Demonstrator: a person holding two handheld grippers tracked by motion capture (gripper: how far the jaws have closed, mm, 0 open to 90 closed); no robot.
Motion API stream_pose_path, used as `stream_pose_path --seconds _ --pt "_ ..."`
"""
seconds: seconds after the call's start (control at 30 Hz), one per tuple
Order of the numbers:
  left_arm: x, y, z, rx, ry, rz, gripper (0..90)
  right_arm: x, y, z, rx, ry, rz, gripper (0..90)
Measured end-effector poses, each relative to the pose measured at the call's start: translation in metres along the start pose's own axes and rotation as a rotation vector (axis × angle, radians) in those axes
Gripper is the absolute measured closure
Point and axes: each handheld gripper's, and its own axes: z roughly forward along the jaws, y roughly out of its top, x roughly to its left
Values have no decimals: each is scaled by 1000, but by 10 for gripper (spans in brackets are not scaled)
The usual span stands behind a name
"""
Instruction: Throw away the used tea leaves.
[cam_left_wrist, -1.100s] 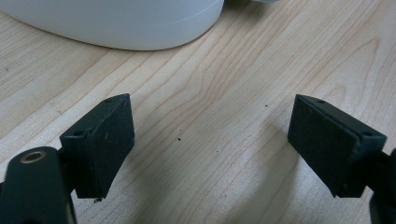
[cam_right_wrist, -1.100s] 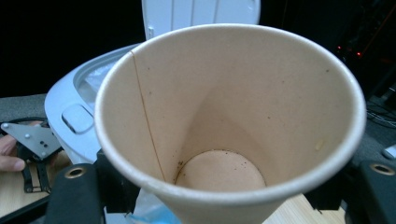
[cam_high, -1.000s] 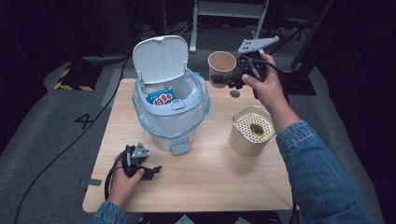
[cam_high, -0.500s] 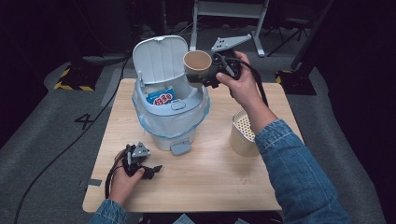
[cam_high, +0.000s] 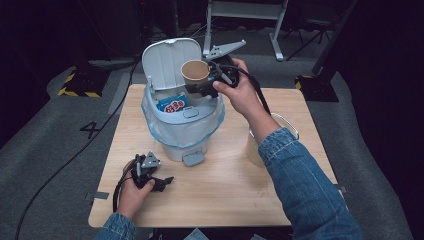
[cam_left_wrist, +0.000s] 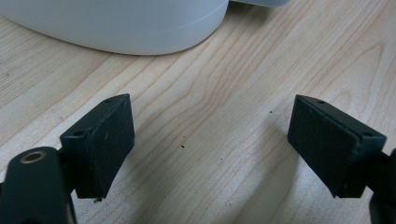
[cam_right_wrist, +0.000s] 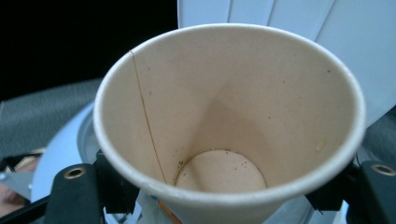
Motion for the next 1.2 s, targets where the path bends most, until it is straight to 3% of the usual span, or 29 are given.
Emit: stream_pose_path --seconds 0.1,0.27,0.37,0.43,0.53,0.6,1.2 --pt "0 0 0 1 0 3 151 2 0 7 53 -9 -13 278" --pt "0 0 0 2 1 1 152 5 0 16 65 -4 -11 270" --pt "-1 0 0 2 3 0 152 8 -3 23 36 -27 -49 110" --pt "0 0 0 3 2 0 152 11 -5 25 12 -51 -78 190" --pt "-1 0 0 3 2 0 152 14 -4 26 -8 -70 -71 146" --pt "0 0 0 3 2 0 152 14 -4 23 -22 -70 -86 163" --pt "0 0 0 2 1 2 152 3 -7 -27 -91 -114 -24 204"
